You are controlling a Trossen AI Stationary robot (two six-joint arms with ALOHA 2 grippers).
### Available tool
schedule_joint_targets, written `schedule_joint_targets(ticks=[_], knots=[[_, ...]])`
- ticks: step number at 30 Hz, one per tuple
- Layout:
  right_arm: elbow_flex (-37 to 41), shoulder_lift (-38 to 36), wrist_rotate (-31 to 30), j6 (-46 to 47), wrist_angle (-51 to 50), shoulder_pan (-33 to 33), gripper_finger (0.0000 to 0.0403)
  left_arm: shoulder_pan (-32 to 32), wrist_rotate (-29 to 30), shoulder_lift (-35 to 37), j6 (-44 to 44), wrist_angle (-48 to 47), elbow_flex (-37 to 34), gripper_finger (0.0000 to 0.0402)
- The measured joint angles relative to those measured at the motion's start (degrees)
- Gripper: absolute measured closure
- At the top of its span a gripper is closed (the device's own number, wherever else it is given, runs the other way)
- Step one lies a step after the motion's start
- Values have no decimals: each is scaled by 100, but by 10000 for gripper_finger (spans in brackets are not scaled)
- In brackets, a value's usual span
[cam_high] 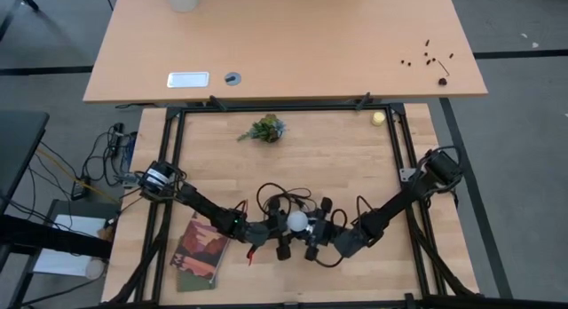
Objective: Screw lightbulb
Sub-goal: Insert the white lightbulb into the lamp socket
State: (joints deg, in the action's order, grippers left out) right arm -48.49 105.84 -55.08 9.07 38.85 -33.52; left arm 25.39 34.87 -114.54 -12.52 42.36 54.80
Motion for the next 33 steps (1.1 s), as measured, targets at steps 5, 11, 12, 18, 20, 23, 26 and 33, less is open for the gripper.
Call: schedule_joint_targets(ticks=[5, 11, 12, 18, 20, 23, 26, 33], knots=[[-128, 102, -503, -8, -32, -85, 174, 20, 163, 0, -7, -35, 33, 213], [-129, 101, -336, -460, 19, -87, 174, 26, 147, 0, -13, 5, 33, 213], [-129, 100, -233, -495, 4, -84, 174, 28, 107, -4, -13, 0, 33, 213], [-132, 98, 455, -678, 8, -80, 134, 39, -222, -13, -35, -37, 29, 213], [-131, 98, 626, -654, -1, -80, 110, 39, -309, -15, -34, -50, 29, 213], [-132, 86, 735, -631, -21, -83, 73, 42, -431, -15, -39, -151, 29, 213], [-132, -85, 816, -413, -392, -129, 46, 38, -511, -16, -138, -334, 27, 213], [-136, -857, 1067, 346, -2076, -159, 26, 24, -730, -17, -295, -484, 25, 213]])
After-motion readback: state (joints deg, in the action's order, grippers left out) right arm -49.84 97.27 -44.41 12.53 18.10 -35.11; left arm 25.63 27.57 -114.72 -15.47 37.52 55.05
